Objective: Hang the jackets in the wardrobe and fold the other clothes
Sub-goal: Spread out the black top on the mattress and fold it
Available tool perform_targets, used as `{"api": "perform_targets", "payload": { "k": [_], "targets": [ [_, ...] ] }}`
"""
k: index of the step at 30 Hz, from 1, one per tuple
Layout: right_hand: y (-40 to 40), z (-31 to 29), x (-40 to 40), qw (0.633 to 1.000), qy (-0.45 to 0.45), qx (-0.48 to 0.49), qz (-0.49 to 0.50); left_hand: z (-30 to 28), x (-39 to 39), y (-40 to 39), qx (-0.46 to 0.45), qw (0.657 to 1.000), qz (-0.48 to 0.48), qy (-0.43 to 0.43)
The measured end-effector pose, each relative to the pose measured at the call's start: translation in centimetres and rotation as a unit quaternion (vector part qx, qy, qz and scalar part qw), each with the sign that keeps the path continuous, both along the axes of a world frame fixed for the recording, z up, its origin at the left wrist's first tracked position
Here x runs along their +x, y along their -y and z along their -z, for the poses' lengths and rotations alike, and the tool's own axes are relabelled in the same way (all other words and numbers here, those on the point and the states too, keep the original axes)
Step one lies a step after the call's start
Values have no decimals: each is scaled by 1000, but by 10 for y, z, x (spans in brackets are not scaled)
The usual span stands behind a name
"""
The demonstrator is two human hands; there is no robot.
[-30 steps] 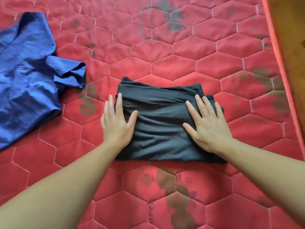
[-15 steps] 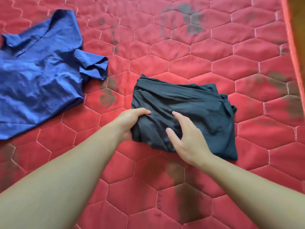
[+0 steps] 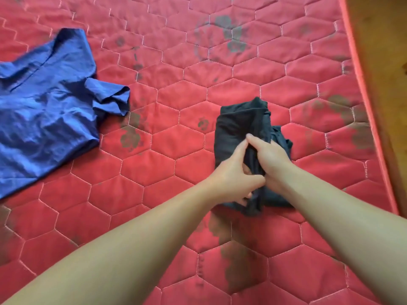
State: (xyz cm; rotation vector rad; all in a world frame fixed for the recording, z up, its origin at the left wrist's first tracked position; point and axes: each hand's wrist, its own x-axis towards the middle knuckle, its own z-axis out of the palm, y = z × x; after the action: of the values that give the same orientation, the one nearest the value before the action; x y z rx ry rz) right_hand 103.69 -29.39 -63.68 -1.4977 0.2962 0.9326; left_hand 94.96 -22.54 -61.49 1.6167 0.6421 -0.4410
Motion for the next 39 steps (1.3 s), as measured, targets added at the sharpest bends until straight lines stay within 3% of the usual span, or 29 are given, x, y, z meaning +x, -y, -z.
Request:
{"api": "perform_targets", "payload": {
  "k": [3, 7, 12, 15, 19, 21, 23, 26, 28, 31, 36, 39],
  "targets": [
    [26, 12, 16, 1000, -28, 12, -3, 9, -3, 11, -34, 999, -37, -1],
    [40, 20, 27, 998, -47, -21, -44, 31, -12, 6, 57, 994, -92, -11],
    [31, 5, 48, 996, -33, 44, -71, 39, -16, -4, 191, 964, -186, 1],
    [47, 14, 54, 988, 41, -97, -111, 41, -13, -5, 219, 954, -201, -21],
    [62, 34, 61, 948, 158, -236, -142, 46, -6, 0, 172, 972, -150, -53],
    [60, 29, 61, 904, 282, -292, -132, 49, -1, 3, 149, 973, -159, -79],
    [57, 13, 46, 827, 466, -281, -140, 52, 5, 5, 140, 965, -192, -113],
    [53, 12, 5, 701, 625, -179, -293, 55, 7, 15, 100, 964, -228, -97],
    [51, 26, -11, 662, 629, -164, -373, 56, 5, 25, 35, 963, -252, -92],
    [54, 44, -1, 637, 582, -225, -453, 58, -2, 37, -66, 949, -279, -128],
    [51, 46, 14, 584, 594, -268, -484, 56, -5, 36, -93, 957, -252, -107],
    [27, 29, 30, 508, 656, -271, -487, 52, -5, 35, -117, 956, -254, -92]
  ]
}}
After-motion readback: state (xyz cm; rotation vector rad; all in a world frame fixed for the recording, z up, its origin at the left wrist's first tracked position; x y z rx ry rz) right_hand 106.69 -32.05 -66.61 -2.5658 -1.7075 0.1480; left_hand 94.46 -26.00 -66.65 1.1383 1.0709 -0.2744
